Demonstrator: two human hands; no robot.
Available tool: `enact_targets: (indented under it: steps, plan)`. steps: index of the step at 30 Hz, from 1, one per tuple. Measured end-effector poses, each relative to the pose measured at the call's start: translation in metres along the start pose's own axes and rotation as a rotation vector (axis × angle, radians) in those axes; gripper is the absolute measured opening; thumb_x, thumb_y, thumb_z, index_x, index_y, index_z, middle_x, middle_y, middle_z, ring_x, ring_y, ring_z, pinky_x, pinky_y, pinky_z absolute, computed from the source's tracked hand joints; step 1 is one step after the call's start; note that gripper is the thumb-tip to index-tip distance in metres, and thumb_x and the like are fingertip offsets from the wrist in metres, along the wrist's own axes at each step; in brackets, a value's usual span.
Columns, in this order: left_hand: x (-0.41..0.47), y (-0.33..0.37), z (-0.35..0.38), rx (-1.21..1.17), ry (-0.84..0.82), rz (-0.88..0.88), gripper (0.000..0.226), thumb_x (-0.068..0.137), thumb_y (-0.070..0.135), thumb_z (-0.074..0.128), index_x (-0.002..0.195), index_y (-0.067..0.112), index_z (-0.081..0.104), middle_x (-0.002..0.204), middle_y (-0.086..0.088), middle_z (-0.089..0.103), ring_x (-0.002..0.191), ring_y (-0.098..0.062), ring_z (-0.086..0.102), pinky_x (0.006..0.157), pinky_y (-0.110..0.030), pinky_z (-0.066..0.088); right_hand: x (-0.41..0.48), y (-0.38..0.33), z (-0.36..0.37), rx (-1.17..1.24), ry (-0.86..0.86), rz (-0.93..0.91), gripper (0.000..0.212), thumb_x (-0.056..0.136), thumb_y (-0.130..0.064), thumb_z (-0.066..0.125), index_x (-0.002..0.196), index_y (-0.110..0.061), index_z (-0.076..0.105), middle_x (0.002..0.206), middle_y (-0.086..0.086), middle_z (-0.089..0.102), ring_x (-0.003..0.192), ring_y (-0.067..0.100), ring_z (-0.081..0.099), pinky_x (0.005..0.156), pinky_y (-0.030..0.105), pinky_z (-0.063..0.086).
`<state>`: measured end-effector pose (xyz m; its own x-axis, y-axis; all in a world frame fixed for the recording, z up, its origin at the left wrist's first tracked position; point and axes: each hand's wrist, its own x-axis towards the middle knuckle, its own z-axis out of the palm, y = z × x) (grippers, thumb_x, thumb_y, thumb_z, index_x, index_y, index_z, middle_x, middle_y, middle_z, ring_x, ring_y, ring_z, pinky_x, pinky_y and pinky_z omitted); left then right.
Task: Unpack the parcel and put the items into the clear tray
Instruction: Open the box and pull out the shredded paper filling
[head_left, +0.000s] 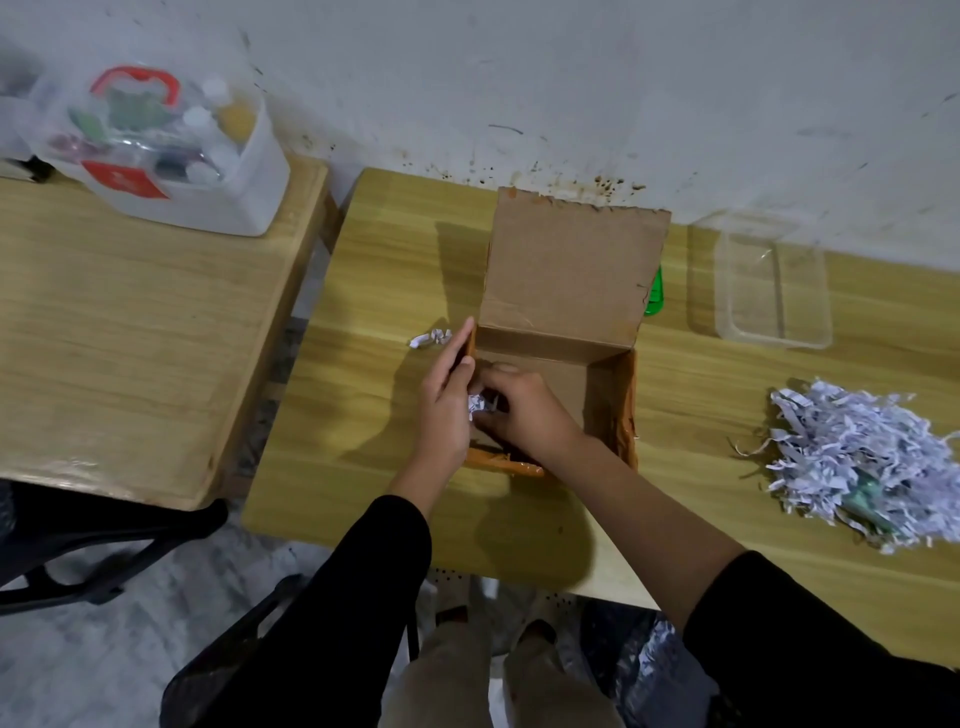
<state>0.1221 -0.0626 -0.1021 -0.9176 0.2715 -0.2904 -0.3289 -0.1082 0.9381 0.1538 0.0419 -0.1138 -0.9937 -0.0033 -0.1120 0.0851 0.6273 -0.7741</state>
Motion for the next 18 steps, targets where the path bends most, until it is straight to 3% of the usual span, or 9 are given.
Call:
enact_targets:
  steps: [5, 8, 11, 13, 16, 18]
  plan:
    - [-0.002, 0.001, -0.002, 0.034, -0.021, 0.016, 0.042, 0.094, 0.008, 0.040, 0.128, 0.030, 0.051, 0.143, -0.003, 0.045, 0.135, -0.014, 0.038, 0.115, -0.042, 0.027, -0.005, -0.002, -0.006, 0.062, -0.078, 0.023, 0.018, 0.069, 0.002, 0.074, 0.086, -0.003, 0.068, 0.088, 0.011, 0.068, 0.069, 0.008, 0.055, 0.063, 0.002, 0.038]
    - [-0.004, 0.004, -0.001, 0.060, -0.015, 0.008, 0.043, 0.095, 0.007, 0.039, 0.125, 0.036, 0.051, 0.144, -0.003, 0.045, 0.135, -0.014, 0.038, 0.115, -0.044, 0.028, -0.011, -0.003, -0.017, 0.080, -0.150, 0.089, 0.016, 0.073, -0.003, 0.074, 0.087, -0.007, 0.070, 0.085, 0.011, 0.069, 0.064, 0.002, 0.053, 0.058, 0.006, 0.040]
    - [-0.006, 0.007, 0.002, 0.101, 0.000, 0.013, 0.043, 0.095, 0.009, 0.040, 0.123, 0.040, 0.052, 0.144, -0.003, 0.045, 0.135, -0.014, 0.038, 0.115, -0.043, 0.028, -0.022, -0.004, -0.036, 0.077, -0.135, 0.141, 0.013, 0.075, -0.005, 0.072, 0.087, -0.010, 0.070, 0.084, 0.011, 0.068, 0.070, 0.017, 0.058, 0.062, 0.022, 0.042]
    - [-0.006, 0.009, 0.006, 0.135, 0.017, 0.023, 0.042, 0.096, 0.007, 0.039, 0.130, 0.030, 0.050, 0.144, -0.003, 0.044, 0.135, -0.014, 0.038, 0.114, -0.040, 0.029, -0.032, -0.007, -0.055, 0.091, -0.027, 0.162, 0.012, 0.075, -0.007, 0.073, 0.086, -0.010, 0.071, 0.084, 0.010, 0.070, 0.070, 0.017, 0.060, 0.062, 0.021, 0.044]
    - [-0.007, 0.009, 0.011, 0.163, 0.038, 0.042, 0.042, 0.097, 0.004, 0.038, 0.136, 0.018, 0.046, 0.141, -0.001, 0.047, 0.131, -0.011, 0.042, 0.111, -0.030, 0.033, -0.052, -0.001, -0.090, 0.142, 0.235, 0.226, 0.013, 0.074, -0.003, 0.073, 0.087, -0.004, 0.070, 0.074, 0.000, 0.066, 0.060, -0.005, 0.056, 0.058, 0.008, 0.042]
    - [-0.007, 0.009, 0.016, 0.172, 0.041, 0.050, 0.042, 0.097, 0.002, 0.037, 0.136, 0.014, 0.045, 0.126, 0.004, 0.055, 0.112, 0.007, 0.053, 0.096, -0.012, 0.039, -0.072, 0.011, -0.117, 0.140, 0.447, 0.283, 0.011, 0.075, -0.004, 0.073, 0.086, -0.003, 0.070, 0.070, -0.008, 0.060, 0.061, -0.009, 0.054, 0.056, 0.005, 0.042]
